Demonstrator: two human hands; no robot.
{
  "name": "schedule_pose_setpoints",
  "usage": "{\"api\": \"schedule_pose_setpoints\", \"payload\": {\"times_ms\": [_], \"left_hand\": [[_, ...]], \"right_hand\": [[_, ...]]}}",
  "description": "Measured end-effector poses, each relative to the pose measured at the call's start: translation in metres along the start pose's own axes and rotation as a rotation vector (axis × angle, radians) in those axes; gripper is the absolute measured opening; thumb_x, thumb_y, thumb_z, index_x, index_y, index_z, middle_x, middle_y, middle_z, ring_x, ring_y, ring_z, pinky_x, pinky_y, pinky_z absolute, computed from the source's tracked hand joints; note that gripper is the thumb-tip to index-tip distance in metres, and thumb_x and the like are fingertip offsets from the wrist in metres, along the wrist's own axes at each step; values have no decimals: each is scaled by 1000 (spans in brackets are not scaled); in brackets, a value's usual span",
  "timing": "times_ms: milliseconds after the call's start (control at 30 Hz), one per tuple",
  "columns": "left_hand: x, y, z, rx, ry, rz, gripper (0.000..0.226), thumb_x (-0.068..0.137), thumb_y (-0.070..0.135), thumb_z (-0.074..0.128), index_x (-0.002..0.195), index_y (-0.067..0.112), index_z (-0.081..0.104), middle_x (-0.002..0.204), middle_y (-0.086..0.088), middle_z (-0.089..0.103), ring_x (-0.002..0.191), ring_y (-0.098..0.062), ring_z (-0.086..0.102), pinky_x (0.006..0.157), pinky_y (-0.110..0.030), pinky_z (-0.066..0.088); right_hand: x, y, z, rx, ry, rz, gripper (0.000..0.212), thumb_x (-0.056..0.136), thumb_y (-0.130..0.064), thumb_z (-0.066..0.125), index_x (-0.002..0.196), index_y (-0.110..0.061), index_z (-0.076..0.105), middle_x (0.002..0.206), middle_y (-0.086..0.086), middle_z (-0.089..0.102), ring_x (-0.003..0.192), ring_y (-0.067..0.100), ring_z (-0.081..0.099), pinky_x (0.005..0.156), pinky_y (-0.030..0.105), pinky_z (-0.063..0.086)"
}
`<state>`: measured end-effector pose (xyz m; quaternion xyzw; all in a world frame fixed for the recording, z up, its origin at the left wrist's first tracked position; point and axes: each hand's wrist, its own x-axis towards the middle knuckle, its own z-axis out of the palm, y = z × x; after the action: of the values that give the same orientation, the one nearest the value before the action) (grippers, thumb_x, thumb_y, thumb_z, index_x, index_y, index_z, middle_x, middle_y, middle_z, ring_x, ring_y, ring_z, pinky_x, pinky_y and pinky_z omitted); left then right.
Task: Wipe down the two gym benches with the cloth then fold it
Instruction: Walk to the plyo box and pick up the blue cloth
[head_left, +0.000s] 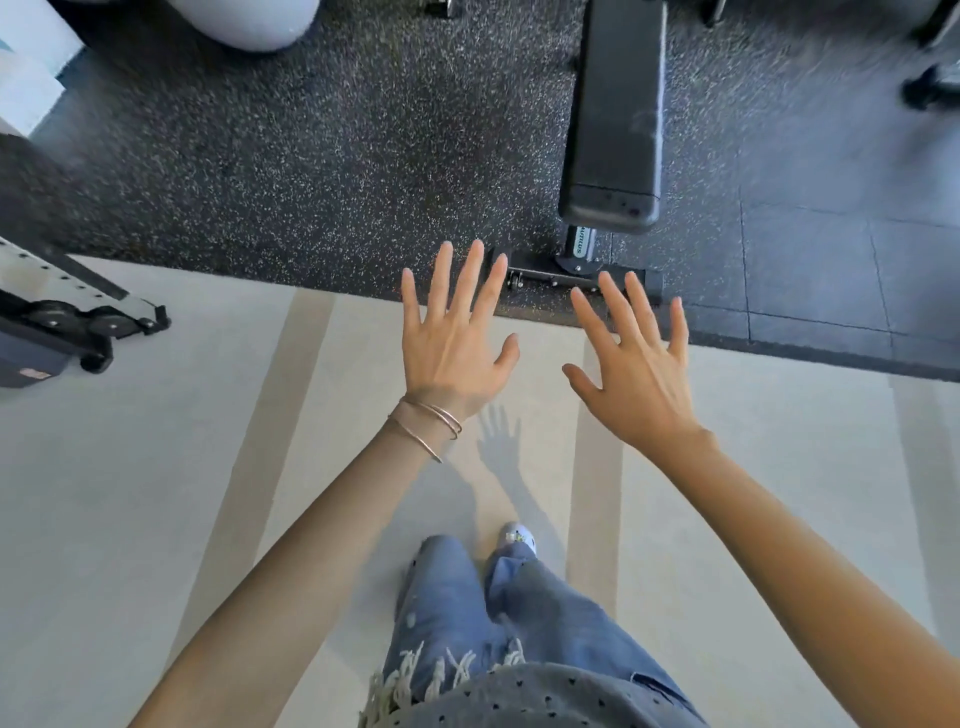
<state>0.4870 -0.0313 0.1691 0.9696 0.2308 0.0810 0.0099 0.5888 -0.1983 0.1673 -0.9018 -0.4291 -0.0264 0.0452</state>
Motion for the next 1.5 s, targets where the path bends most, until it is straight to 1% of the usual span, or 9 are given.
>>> {"api": "schedule_pose_setpoints", "payload": {"times_ms": [267, 433, 567, 667, 867, 1100, 1267, 1400, 1500], "left_hand": [[84, -1, 1, -41, -50, 197, 73, 85, 50, 43, 149, 27, 14, 159, -1, 13, 147, -27, 7, 116, -56, 7], [150, -40, 13, -47, -111, 337, 72, 86, 50, 42, 149, 27, 16, 159, 0, 10, 147, -25, 5, 116, -56, 9], [205, -76, 14, -55, -125, 371, 71, 87, 50, 41, 149, 28, 15, 159, 0, 10, 147, -25, 4, 116, -56, 8], [239, -99, 14, -49, -129, 411, 71, 87, 51, 41, 149, 28, 13, 159, -1, 11, 147, -25, 5, 117, -55, 7], [293, -137, 27, -64, -146, 393, 70, 88, 50, 40, 149, 27, 15, 157, -2, 21, 146, -25, 14, 117, -54, 11], [376, -156, 50, -52, -129, 364, 67, 87, 48, 44, 147, 26, 25, 153, -4, 31, 144, -28, 22, 116, -56, 14], [462, -147, 54, -15, -128, 367, 67, 88, 52, 40, 148, 27, 20, 155, -3, 28, 144, -28, 20, 117, -55, 11], [529, -144, 53, 8, -99, 359, 67, 89, 56, 33, 148, 28, 20, 154, -4, 28, 144, -28, 21, 117, -55, 13], [568, -147, 56, 13, -99, 334, 67, 89, 58, 32, 148, 28, 21, 154, -5, 28, 144, -28, 22, 117, -55, 13]], "right_hand": [[59, 11, -13, 34, 6, 113, 71, 86, -40, 58, 147, -24, 26, 157, 7, 16, 145, 27, 8, 113, 58, 3], [126, 8, -6, 39, -18, 198, 69, 88, -41, 56, 148, -23, 25, 158, 6, 12, 146, 26, 6, 113, 56, 2], [184, -4, -2, 39, -19, 233, 68, 89, -41, 54, 148, -24, 24, 158, 6, 9, 146, 25, 5, 113, 55, 2], [224, -15, 0, 39, 4, 242, 67, 88, -40, 57, 147, -23, 28, 157, 6, 14, 145, 25, 9, 113, 55, 5], [289, -20, 11, 79, -28, 244, 67, 89, -37, 56, 147, -23, 26, 158, 6, 12, 145, 26, 9, 114, 55, 7], [380, 13, 26, 49, -38, 184, 60, 92, -44, 49, 146, -24, 31, 156, 6, 21, 144, 28, 14, 114, 55, 8], [462, 55, 23, 12, -55, 176, 60, 94, -49, 41, 147, -28, 24, 156, 4, 20, 145, 27, 11, 115, 54, 4], [525, 86, 13, 3, -45, 143, 60, 93, -49, 43, 146, -27, 28, 154, 5, 27, 144, 28, 17, 114, 55, 7], [567, 102, 10, -8, -59, 112, 58, 94, -51, 40, 146, -28, 29, 153, 5, 27, 143, 28, 18, 114, 56, 8]]}}
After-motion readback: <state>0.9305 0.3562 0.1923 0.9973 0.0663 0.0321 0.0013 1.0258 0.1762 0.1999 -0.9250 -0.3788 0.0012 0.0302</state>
